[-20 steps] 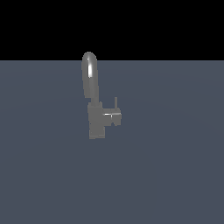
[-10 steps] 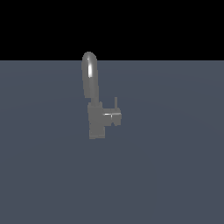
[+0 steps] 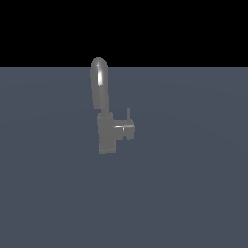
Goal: Turn on the faucet by rotating a designated handle.
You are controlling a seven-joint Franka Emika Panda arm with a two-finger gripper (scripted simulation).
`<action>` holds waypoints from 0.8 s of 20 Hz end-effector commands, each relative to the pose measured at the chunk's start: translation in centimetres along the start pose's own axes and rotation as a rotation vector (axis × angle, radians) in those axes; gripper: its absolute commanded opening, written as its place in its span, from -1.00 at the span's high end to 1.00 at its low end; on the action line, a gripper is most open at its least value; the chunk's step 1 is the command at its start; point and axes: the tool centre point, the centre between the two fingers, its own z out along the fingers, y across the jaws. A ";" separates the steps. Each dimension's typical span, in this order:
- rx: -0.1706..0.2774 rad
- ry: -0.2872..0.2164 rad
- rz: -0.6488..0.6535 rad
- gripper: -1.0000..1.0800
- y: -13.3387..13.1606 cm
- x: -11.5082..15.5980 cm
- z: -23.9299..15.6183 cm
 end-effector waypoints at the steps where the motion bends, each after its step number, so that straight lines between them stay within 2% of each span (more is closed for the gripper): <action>1: 0.038 -0.040 0.038 1.00 -0.1 1.6 0.3; 16: 0.282 -0.295 0.274 1.00 0.2 11.5 3.4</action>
